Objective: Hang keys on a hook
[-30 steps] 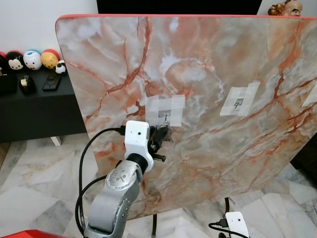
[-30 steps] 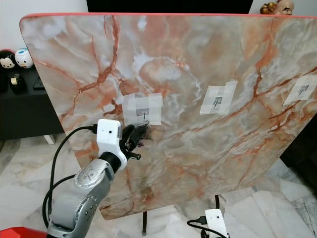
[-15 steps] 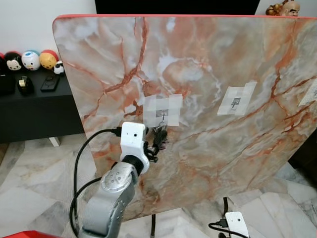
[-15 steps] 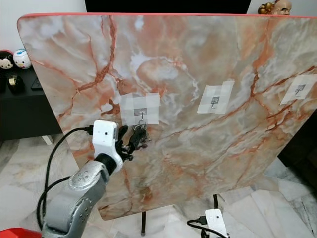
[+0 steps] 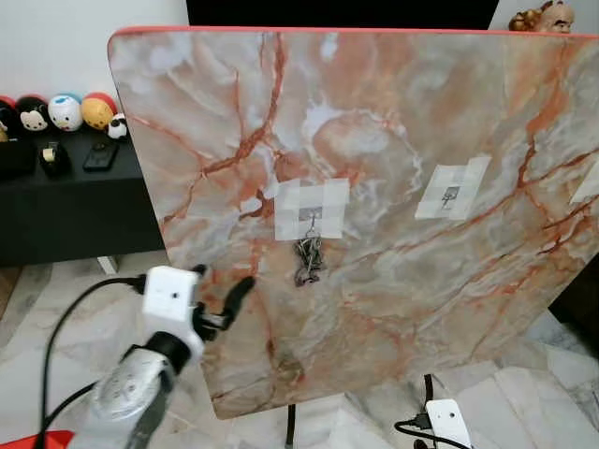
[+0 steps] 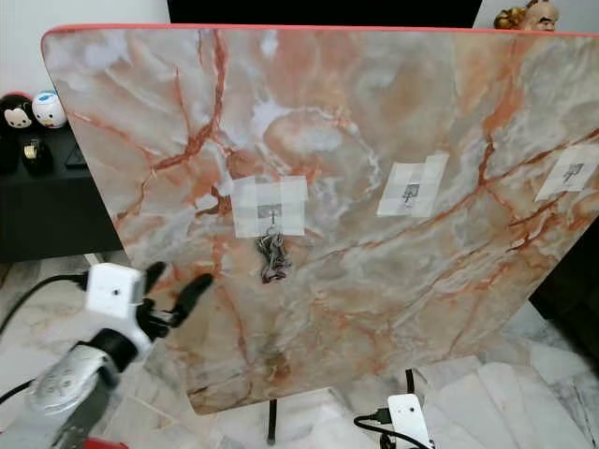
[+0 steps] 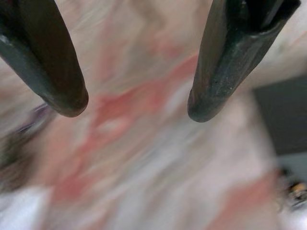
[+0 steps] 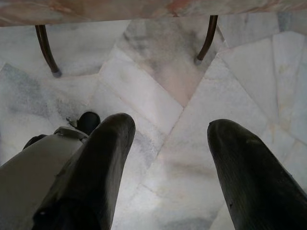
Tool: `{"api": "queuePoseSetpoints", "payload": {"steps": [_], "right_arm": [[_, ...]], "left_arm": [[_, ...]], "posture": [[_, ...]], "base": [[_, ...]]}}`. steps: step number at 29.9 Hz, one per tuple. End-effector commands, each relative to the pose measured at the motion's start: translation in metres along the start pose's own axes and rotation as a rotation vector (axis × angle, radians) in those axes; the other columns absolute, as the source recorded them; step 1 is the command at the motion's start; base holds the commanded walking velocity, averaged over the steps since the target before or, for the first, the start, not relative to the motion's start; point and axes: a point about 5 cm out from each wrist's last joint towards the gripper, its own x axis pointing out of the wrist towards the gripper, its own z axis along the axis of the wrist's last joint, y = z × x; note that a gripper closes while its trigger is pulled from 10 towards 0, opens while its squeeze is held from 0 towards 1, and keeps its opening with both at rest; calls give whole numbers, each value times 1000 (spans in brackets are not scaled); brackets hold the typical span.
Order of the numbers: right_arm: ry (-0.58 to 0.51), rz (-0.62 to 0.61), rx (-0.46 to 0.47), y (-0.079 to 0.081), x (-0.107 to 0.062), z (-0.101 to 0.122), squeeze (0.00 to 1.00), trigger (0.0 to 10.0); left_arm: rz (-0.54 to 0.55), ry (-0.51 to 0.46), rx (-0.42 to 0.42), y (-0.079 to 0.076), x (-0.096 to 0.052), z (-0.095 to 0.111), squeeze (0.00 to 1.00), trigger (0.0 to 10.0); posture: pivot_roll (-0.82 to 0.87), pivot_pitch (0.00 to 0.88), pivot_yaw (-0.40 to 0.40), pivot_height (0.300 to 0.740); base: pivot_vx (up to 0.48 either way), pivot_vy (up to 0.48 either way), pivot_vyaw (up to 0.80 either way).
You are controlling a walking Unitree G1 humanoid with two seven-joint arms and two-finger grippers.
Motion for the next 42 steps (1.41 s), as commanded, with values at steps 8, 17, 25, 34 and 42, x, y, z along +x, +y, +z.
{"api": "queuePoseSetpoints", "payload": {"steps": [8,17,25,34,42], "right_arm": [[12,-4,-7,-3,0,-3,0,10000],[6,-4,35,1,0,-1,0,10000],[6,-1,41,2,0,0,0,10000],[3,8,56,4,0,0,0,10000],[10,17,38,4,0,-1,0,10000]], "left_arm": [[176,452,13,43,-23,-121,0,10000],[188,772,-28,28,-29,-199,0,10000],[235,897,-48,16,-37,-221,0,10000],[223,885,-21,5,-26,-220,0,10000],[235,947,-36,5,-50,-233,0,10000]], "posture": [[121,0,-106,740],[87,0,-92,740],[86,0,-90,740],[76,0,-80,740],[86,0,-83,740]], "base": [[0,0,0],[0,0,0],[0,0,0],[0,-142,0],[0,-311,0]]}}
